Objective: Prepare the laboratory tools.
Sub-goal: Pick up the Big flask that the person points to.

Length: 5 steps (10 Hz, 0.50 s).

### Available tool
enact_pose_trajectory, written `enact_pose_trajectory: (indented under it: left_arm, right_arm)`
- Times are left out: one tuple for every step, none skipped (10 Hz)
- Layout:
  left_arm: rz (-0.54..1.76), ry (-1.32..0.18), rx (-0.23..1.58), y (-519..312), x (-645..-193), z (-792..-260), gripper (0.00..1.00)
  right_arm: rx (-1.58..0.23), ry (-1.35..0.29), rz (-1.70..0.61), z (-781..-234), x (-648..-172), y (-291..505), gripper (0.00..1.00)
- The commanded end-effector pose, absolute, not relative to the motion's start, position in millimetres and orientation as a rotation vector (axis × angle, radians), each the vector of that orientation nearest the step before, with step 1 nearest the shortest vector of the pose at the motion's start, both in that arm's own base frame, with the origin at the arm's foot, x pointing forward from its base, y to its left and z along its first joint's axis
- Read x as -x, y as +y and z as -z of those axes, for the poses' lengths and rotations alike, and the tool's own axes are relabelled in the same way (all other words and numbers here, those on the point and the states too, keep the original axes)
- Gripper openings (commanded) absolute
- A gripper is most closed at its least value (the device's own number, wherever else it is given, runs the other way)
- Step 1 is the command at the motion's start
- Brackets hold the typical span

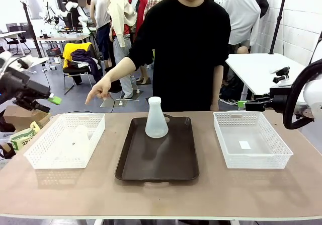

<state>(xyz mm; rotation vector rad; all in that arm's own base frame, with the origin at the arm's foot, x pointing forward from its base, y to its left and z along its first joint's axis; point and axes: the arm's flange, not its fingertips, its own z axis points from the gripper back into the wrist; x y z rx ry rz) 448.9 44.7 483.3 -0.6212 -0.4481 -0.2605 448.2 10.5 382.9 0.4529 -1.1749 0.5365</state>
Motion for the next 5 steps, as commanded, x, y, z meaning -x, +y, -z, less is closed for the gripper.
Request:
enact_pose_trajectory:
  left_arm:
    - [0.169,-0.322,0.405,13.9,-472.4,-491.0,1.0]
    - [0.131,-0.202,0.312,-1.9,-487.5,-486.7,1.0]
    - [0.059,-0.097,0.219,-16.9,-505.1,-478.9,1.0]
    - [0.018,-0.045,0.171,-26.6,-516.2,-473.8,1.0]
    - [-0.029,-0.012,0.139,-33.2,-527.4,-465.5,1.0]
  right_arm:
    - [-0.456,-1.17,-0.528,-381.6,-447.0,11.2,1.0]
    - [-0.456,-1.17,-0.528,-381.6,-447.0,11.2,1.0]
    - [-0.456,-1.17,-0.528,-381.6,-447.0,11.2,1.0]
    - [-0.456,-1.17,-0.528,-381.6,-447.0,11.2,1.0]
    - [-0.456,-1.17,-0.528,-381.6,-447.0,11.2,1.0]
